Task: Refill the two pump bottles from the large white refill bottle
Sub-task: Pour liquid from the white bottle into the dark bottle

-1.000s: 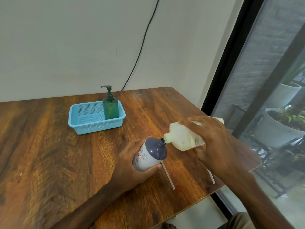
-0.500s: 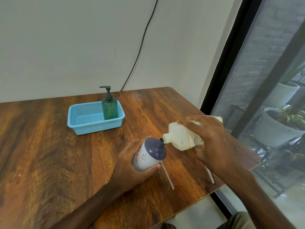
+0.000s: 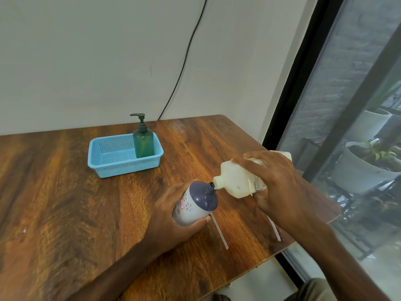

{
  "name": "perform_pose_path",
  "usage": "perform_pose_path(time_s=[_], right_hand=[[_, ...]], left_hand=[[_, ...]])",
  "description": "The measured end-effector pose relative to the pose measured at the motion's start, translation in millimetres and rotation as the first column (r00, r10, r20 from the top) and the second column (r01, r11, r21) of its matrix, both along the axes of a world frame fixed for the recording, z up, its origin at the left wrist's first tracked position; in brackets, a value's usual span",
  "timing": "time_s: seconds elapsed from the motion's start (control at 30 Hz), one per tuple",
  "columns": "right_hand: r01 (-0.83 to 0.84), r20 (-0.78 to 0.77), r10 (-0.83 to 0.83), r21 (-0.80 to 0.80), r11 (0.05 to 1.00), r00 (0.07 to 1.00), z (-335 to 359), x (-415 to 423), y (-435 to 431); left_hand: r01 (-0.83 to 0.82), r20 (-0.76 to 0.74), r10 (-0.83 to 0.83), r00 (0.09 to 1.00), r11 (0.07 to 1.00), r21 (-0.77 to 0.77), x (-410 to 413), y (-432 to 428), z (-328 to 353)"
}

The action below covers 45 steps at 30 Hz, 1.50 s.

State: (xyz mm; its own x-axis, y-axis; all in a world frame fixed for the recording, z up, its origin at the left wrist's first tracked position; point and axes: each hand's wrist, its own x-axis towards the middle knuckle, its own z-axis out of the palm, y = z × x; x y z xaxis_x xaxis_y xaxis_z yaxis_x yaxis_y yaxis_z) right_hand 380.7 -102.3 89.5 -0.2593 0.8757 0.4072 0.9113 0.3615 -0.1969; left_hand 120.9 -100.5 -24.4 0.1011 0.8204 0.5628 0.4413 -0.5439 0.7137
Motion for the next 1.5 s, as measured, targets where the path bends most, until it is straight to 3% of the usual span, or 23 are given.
perform_pose_path(time_s=[0.27,0.37,1.5], right_hand=[[-0.006,-0.043,0.003,-0.069,0.998,0.999,-0.5,0.7,3.0],[-0.028,0.005,0.028,0.007,1.000,1.000,-1.7,2.1,4.3],[-0.070,0.008,0.070,0.058,0.996,0.998,6.9,-0.9,4.4]], left_hand=[[0.000,0.005,0.000,1.000,1.000,0.000,0.4,-0.3,1.6],[-0.002,0.005,0.002,1.000,1.000,-0.005,0.5,0.1,1.9],[0.007,0.024,-0.007,1.000,1.000,0.001,0.2,0.4,0.3]])
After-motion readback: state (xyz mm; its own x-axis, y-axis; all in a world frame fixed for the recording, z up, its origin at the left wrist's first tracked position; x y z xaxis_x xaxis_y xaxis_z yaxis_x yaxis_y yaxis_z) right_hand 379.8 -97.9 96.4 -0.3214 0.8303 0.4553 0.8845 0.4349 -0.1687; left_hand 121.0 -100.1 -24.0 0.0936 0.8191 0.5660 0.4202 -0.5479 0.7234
